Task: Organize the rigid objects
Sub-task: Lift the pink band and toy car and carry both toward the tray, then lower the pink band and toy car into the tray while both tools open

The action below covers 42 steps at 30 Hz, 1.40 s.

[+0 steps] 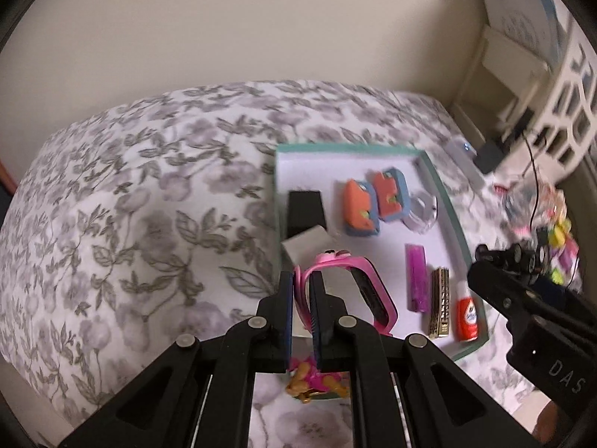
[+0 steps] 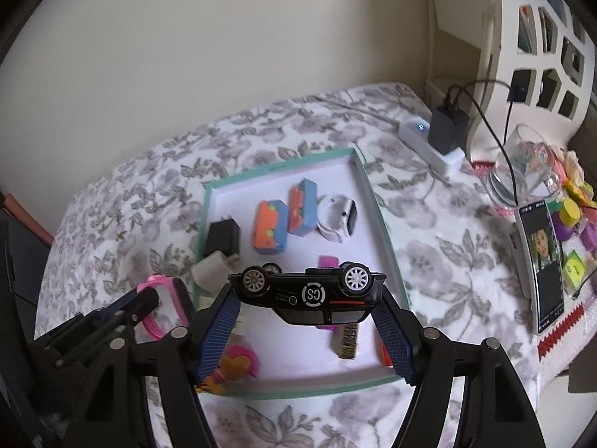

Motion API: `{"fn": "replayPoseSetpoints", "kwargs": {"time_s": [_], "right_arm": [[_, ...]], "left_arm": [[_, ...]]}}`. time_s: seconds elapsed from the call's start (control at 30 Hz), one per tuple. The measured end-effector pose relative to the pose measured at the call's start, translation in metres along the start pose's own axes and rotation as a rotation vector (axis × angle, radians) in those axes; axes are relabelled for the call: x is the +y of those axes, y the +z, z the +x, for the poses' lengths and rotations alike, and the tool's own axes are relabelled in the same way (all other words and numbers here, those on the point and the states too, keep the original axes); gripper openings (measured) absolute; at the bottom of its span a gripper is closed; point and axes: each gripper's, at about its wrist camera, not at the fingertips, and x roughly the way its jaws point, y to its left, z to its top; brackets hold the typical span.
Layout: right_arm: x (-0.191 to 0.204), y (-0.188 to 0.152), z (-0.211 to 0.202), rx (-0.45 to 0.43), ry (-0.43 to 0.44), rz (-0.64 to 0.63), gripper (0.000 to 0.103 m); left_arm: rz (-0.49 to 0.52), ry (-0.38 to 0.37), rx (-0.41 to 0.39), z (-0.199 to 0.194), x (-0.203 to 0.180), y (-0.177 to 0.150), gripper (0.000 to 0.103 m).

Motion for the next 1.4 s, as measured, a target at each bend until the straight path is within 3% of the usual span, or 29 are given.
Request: {"fn": "replayPoseSetpoints", "kwargs": {"time_s": [0.4, 1.4], "right_arm": [[-0.014, -0.007, 0.044, 0.139, -0.044, 0.019, 0.075], [-0.015, -0.026, 0.096, 0.288, -0.096, -0.01, 0.075]], "left_arm": [[0.063, 0.01, 0.106, 0.04, -0.028, -0.012, 0.009], [0.124, 0.052, 0.139, 0.061, -0.033, -0.014, 0.01]]}}
